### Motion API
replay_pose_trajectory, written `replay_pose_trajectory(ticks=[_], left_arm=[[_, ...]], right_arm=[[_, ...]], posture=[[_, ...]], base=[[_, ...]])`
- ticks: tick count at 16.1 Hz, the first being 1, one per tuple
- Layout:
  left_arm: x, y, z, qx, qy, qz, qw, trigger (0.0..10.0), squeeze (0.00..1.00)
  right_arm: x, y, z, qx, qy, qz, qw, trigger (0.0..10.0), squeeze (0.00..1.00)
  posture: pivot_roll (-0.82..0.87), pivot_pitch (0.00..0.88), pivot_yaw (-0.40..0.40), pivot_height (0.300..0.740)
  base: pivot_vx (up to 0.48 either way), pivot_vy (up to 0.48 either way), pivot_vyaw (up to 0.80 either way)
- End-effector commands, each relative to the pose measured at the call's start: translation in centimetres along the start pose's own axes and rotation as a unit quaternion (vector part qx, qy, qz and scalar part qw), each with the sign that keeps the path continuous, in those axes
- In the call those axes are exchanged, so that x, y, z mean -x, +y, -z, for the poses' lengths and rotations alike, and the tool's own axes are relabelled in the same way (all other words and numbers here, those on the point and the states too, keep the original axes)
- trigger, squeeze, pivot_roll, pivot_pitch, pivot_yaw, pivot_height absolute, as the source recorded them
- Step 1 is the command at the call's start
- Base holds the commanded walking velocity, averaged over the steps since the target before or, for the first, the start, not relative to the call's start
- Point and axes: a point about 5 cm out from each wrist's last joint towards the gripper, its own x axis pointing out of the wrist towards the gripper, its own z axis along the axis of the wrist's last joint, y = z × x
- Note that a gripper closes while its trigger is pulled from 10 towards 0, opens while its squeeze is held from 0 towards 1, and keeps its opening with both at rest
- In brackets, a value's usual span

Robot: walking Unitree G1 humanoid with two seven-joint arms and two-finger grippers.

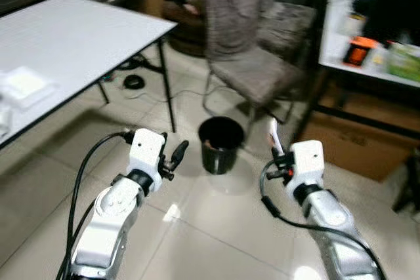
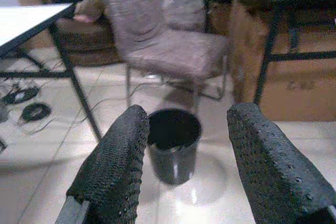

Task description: Picking trash to rubbish bin

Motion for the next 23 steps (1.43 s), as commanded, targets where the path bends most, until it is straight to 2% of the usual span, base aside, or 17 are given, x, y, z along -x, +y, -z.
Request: replay_pose_trajectory(ticks=[1, 8, 11, 14, 18, 22, 23], left_arm=[[0.0, 0.0, -0.1, -0.001, -0.002, 0.000, 1.000, 10.0, 0.00], [1.0, -0.3, 0.7, 0.001, 0.007, -0.014, 1.000, 10.0, 0.00], [0.8, -0.1, 0.7, -0.004, 0.011, -0.011, 1.000, 10.0, 0.00], [0.2, -0.3, 2.2, 0.002, 0.035, 0.003, 0.999, 10.0, 0.00], [0.1, -0.8, 3.4, -0.037, 0.056, 0.026, 0.997, 10.0, 0.00], [0.4, -0.3, 4.2, -0.020, 0.062, 0.010, 0.998, 10.0, 0.00], [0.5, -0.1, 4.2, -0.021, 0.062, 0.006, 0.998, 10.0, 0.00]], right_arm=[[0.2, -0.1, 0.1, 0.008, 0.003, 0.000, 1.000, 10.0, 0.00], [-0.1, -0.2, 0.6, 0.007, 0.020, -0.017, 1.000, 10.0, 0.00], [-0.2, 0.1, 1.2, -0.022, 0.027, -0.008, 0.999, 10.0, 0.00], [0.2, 0.3, 2.9, -0.024, 0.039, 0.001, 0.999, 10.0, 0.00], [0.2, -0.2, 4.1, -0.029, 0.047, 0.007, 0.998, 10.0, 0.00], [0.2, 0.1, 4.2, -0.041, 0.041, -0.018, 0.998, 10.0, 0.00], [0.0, 0.5, 4.2, -0.013, 0.047, -0.045, 0.998, 10.0, 0.00]], posture=[[-0.06, 0.037, -0.029, 0.740], [-0.04, 0.060, -0.075, 0.740], [-0.03, 0.061, -0.055, 0.740], [-0.05, 0.059, -0.019, 0.740], [-0.05, 0.055, -0.012, 0.740], [-0.04, 0.053, -0.017, 0.740], [-0.04, 0.056, -0.023, 0.740]], base=[[0.379, 0.000, 0.00], [0.381, 0.000, 0.00], [0.382, 0.000, -0.41], [0.385, 0.000, -0.40], [0.375, 0.000, 0.00], [0.367, 0.000, 0.00], [0.368, 0.000, 0.00]])
